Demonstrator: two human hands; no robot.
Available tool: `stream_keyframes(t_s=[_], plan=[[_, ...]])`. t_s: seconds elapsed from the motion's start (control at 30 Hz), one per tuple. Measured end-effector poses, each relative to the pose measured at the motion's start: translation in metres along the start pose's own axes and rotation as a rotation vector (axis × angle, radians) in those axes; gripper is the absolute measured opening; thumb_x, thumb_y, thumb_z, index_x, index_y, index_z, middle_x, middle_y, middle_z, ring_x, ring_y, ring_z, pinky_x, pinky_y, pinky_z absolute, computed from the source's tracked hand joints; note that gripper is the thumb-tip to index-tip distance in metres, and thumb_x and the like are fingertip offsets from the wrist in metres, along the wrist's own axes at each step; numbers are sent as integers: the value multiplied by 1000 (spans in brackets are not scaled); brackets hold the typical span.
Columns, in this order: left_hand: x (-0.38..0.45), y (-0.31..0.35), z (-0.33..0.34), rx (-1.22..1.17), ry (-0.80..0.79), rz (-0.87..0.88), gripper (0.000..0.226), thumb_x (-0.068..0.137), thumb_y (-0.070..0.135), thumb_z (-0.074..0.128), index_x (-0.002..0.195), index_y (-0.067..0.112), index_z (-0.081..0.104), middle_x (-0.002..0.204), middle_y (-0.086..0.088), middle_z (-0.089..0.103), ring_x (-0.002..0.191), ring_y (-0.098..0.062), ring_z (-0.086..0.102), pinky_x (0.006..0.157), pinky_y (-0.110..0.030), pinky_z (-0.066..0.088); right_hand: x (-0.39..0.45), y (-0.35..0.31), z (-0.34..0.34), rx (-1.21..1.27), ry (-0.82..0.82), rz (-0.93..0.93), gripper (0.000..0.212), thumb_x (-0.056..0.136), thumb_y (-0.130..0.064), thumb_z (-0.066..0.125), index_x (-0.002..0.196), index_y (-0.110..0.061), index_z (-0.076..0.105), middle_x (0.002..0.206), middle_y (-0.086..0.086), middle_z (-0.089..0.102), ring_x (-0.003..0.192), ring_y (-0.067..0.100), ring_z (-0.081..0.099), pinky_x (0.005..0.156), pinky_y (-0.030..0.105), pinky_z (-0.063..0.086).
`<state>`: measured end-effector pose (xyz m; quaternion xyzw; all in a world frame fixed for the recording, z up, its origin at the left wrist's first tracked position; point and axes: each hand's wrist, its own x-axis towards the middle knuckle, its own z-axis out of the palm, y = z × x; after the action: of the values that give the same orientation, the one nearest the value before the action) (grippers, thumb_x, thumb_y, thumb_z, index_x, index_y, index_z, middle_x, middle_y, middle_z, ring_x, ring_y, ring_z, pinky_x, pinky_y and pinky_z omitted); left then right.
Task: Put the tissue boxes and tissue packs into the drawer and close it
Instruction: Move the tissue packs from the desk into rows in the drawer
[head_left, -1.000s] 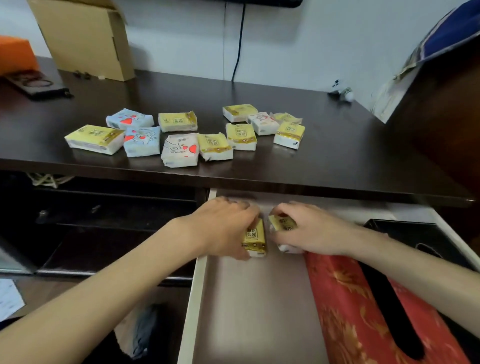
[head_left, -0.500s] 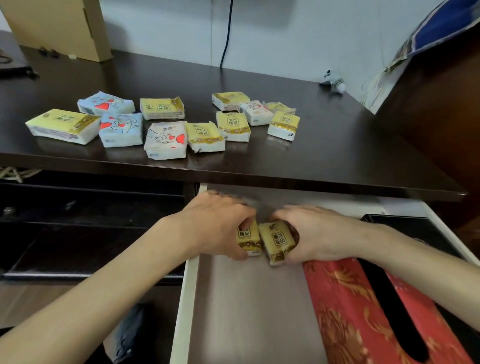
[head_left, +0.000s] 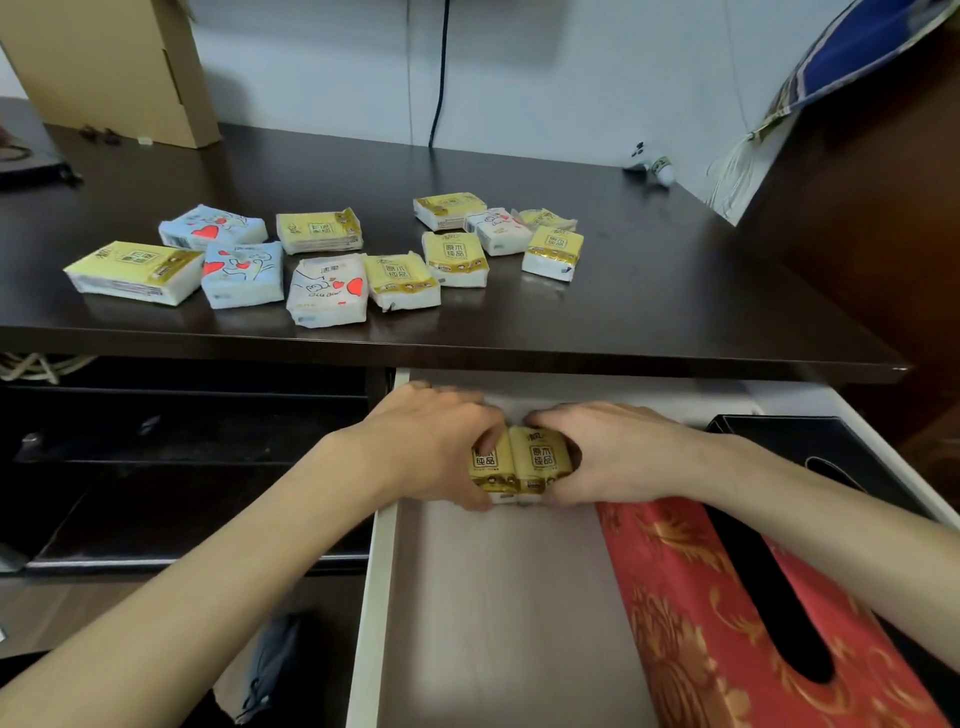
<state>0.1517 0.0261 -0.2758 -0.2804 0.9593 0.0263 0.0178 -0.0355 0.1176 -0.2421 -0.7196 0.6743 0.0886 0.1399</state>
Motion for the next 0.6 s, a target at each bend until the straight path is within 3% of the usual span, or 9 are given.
stream_keyframes(t_s=[0.13, 0.2, 0.27, 0.4, 0.5, 0.6], plan=[[-3, 2, -4, -39, 83, 9, 50, 56, 72, 66, 85, 36, 47, 92, 17, 43, 89, -9, 47, 72, -30, 33, -1, -1, -1, 32, 53, 19, 63, 70, -71, 66, 120, -34, 54, 117, -11, 65, 105, 20, 66, 85, 43, 55], [-7, 6, -11, -114, 105, 0, 50, 57, 73, 66, 86, 36, 48, 96, 18, 46, 91, -7, 47, 73, -28, 38, -8, -2, 2, 56, 164, 44, 72, 76, -67, 59, 139, -34, 48, 137, -11, 58, 125, 20, 58, 99, 44, 50], [-12, 13, -21, -187, 120, -20, 46, 62, 71, 66, 85, 34, 50, 94, 18, 49, 92, -4, 48, 72, -25, 41, -22, -1, 4, 127, 343, 49, 65, 86, -60, 53, 146, -36, 45, 143, -17, 52, 134, 14, 48, 101, 40, 47], [-30, 19, -47, -387, 284, -67, 30, 80, 61, 63, 78, 31, 57, 82, 16, 62, 80, -3, 59, 68, -28, 49, -46, 7, -13, 199, 554, -10, 36, 90, -54, 47, 121, -41, 60, 112, -26, 59, 106, 2, 57, 80, 29, 45], [-36, 12, -81, -519, 422, -63, 24, 84, 55, 60, 78, 32, 62, 79, 17, 68, 79, -6, 65, 65, -24, 51, -46, 17, -47, 245, 670, -30, 28, 86, -53, 47, 103, -39, 65, 93, -27, 61, 83, 0, 62, 69, 29, 47], [-9, -9, -115, -437, 509, -102, 19, 81, 52, 62, 80, 33, 63, 81, 15, 68, 81, -4, 64, 66, -26, 50, -15, 34, -86, 254, 712, -15, 24, 87, -48, 54, 103, -38, 68, 101, -22, 68, 91, 9, 65, 78, 37, 53]])
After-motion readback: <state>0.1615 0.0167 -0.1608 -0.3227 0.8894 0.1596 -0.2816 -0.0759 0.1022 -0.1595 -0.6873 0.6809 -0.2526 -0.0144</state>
